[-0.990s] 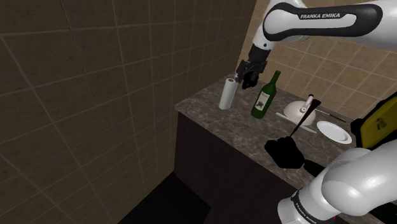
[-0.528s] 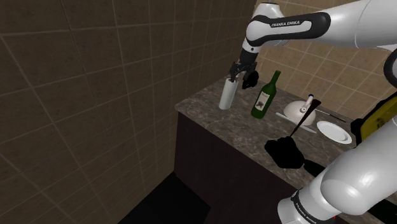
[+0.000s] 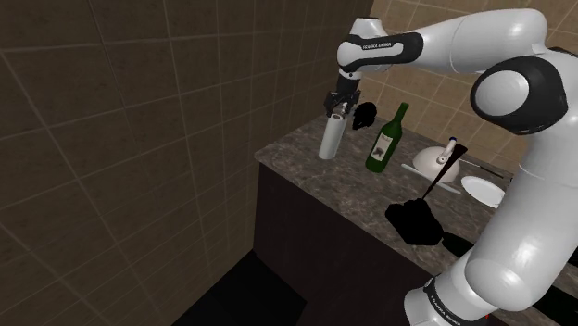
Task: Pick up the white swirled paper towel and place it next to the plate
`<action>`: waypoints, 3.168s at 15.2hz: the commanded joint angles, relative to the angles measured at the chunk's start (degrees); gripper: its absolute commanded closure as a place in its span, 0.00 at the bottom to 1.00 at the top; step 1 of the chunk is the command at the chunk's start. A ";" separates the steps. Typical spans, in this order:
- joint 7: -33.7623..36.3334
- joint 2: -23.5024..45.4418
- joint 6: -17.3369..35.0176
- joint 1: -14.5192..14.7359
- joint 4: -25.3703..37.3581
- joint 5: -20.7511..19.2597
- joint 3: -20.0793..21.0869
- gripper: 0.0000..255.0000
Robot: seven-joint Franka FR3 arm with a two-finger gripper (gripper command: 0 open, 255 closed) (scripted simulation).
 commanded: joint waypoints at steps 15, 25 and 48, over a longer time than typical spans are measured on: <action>-1.32 9.94 3.40 -1.65 6.46 0.74 -0.29 0.00; -1.26 10.01 3.52 -1.61 6.41 0.75 -0.27 1.00; -3.20 1.93 -6.67 -2.54 8.68 -0.28 -1.36 1.00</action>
